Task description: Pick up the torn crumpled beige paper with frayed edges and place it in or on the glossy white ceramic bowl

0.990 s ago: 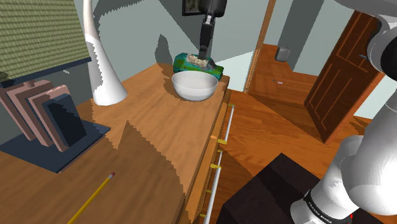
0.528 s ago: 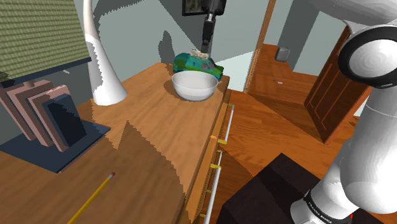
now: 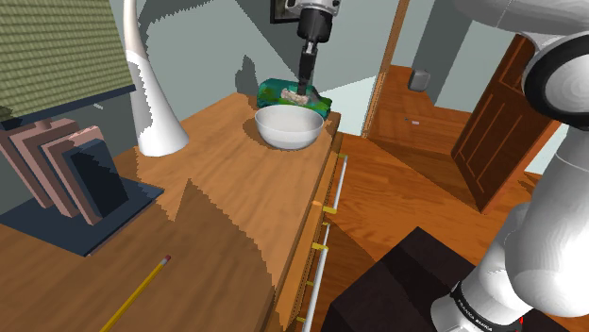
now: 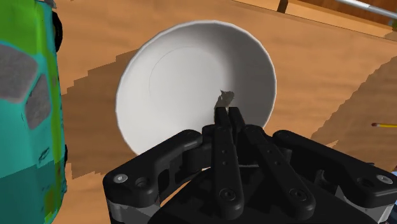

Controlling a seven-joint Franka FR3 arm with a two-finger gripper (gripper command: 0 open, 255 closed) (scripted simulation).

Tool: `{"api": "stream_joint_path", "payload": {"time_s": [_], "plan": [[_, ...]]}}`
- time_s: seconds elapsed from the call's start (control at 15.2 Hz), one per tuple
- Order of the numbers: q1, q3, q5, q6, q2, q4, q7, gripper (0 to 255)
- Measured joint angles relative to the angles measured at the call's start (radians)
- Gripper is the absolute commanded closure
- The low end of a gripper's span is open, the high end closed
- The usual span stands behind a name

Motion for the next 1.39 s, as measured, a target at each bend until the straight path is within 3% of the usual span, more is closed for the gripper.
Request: {"api": "stream_joint_path", "payload": {"time_s": [0.4,0.86,0.92,1.39], "plan": [[0.004,0.001,-0.007,0.093,-0.041,-0.137,-0.023,255],[0.005,0.001,-0.007,0.111,-0.045,-0.158,-0.027,255],[0.005,0.001,-0.007,0.111,-0.045,-0.158,-0.027,0],[0.003,0.0,-0.006,0.095,-0.035,-0.132,-0.024,0]]}}
